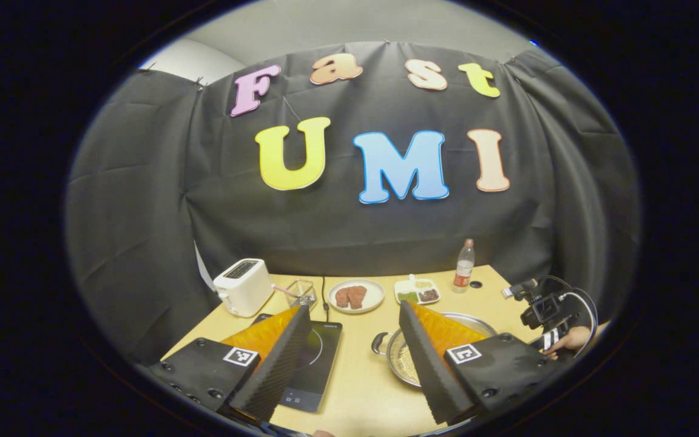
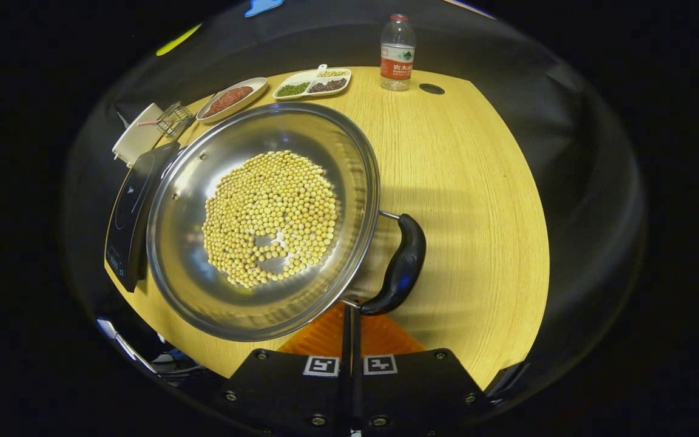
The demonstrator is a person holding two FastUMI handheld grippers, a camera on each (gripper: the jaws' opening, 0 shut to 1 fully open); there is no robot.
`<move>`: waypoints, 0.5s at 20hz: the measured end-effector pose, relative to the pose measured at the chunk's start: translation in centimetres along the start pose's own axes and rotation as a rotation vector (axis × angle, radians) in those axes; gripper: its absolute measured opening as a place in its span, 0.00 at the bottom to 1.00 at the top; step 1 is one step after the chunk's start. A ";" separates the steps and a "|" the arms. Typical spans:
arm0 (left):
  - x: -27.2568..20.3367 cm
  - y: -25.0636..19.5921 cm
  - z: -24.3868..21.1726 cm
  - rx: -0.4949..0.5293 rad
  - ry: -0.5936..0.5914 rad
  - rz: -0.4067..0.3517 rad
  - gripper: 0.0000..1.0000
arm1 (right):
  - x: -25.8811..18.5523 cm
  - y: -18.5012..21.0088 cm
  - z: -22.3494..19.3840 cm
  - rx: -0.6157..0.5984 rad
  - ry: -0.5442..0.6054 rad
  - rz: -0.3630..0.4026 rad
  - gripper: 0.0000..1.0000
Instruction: First push the handle of the pot to place it horizontally, then grasp the pot with both hands and set it on the induction cooktop.
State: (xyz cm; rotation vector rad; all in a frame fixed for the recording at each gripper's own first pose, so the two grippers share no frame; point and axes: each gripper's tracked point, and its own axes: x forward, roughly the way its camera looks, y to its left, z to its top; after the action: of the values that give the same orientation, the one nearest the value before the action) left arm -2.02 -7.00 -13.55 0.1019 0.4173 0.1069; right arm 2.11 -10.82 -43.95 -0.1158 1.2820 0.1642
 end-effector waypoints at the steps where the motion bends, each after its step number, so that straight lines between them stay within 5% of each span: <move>1: 0.1 0.0 -0.2 0.002 0.002 -0.004 0.95 | 0.1 -0.2 0.4 -0.004 -0.004 -0.010 0.01; 10: 2.7 2.3 -1.7 -0.018 0.032 -0.072 0.97 | 0.5 -1.8 3.0 0.007 -0.027 -0.128 0.00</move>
State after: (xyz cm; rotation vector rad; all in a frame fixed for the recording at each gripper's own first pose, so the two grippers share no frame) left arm -0.44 -4.30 -15.91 0.0675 0.4511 0.0412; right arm 5.41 -11.99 -43.60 -0.1888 1.2436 0.0518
